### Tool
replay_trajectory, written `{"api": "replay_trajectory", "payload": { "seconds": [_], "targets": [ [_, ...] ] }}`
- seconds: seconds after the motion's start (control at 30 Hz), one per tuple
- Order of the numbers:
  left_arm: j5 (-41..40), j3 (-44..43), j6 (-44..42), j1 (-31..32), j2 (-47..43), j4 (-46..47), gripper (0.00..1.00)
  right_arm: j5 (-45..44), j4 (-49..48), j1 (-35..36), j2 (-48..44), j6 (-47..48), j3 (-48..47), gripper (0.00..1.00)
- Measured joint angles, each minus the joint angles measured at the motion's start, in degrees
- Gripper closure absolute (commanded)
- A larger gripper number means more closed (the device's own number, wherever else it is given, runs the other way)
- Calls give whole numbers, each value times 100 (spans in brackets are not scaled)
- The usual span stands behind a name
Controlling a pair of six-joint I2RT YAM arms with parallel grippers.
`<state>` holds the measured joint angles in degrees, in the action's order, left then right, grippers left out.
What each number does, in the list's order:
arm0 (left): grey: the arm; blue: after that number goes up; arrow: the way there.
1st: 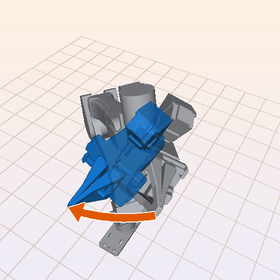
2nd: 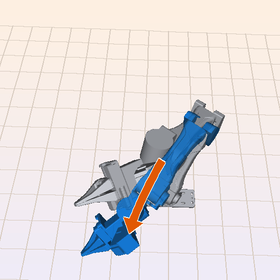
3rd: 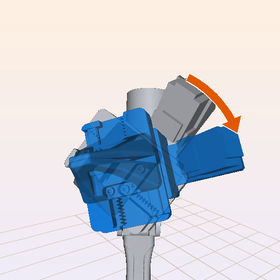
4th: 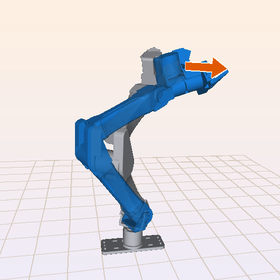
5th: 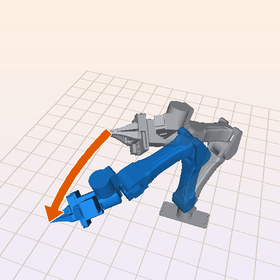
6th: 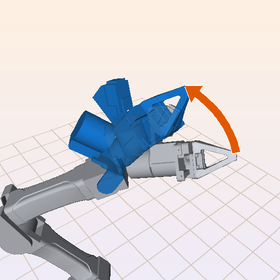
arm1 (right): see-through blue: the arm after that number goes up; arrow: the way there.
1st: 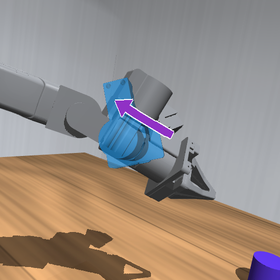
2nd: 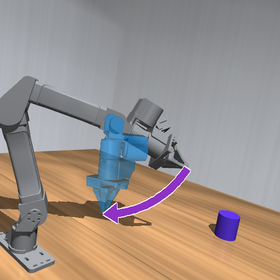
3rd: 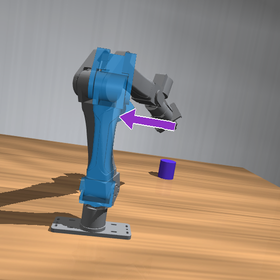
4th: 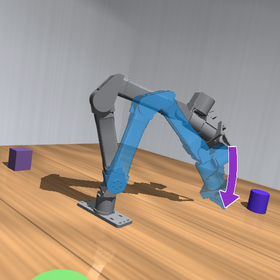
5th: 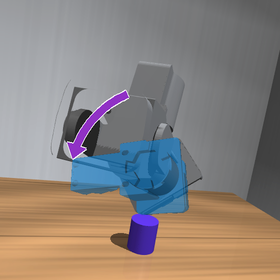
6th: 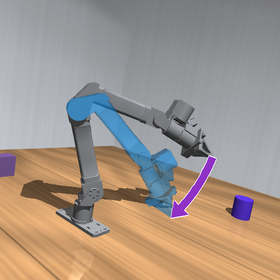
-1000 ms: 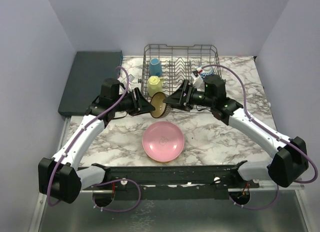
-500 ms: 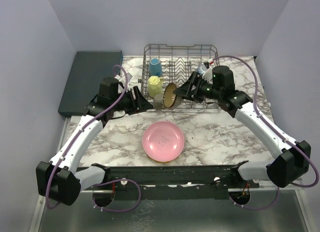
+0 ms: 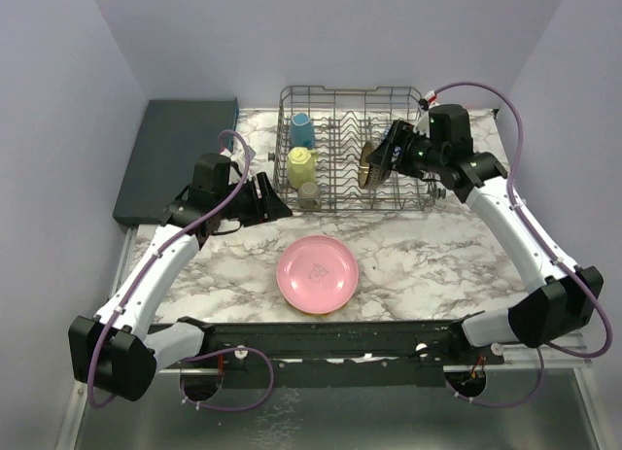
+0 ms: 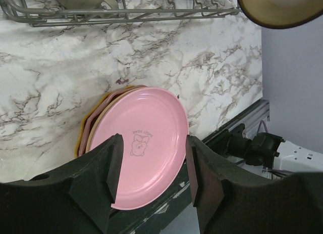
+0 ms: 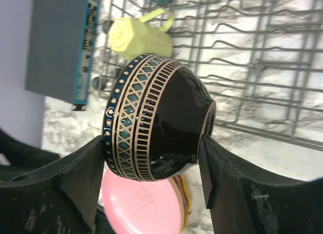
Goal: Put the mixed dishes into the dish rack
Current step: Turn the bowl upside down on the dish rack.
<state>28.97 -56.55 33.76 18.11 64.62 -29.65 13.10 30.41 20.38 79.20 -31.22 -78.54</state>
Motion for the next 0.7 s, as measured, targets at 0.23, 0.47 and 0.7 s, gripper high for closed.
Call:
{"api": "replay_trajectory", "payload": {
  "seconds": [0.23,0.47,0.7],
  "targets": [
    [-144,81,-153,0,-2,-28,43,-756,555,-15,448,616,-468,87],
    [-212,240,-286,0,-2,-55,44,-1458,855,-15,879,1060,-925,100],
    [-256,361,-391,0,-13,-81,45,-1947,1045,-15,1333,1388,-1327,100]
  ]
}}
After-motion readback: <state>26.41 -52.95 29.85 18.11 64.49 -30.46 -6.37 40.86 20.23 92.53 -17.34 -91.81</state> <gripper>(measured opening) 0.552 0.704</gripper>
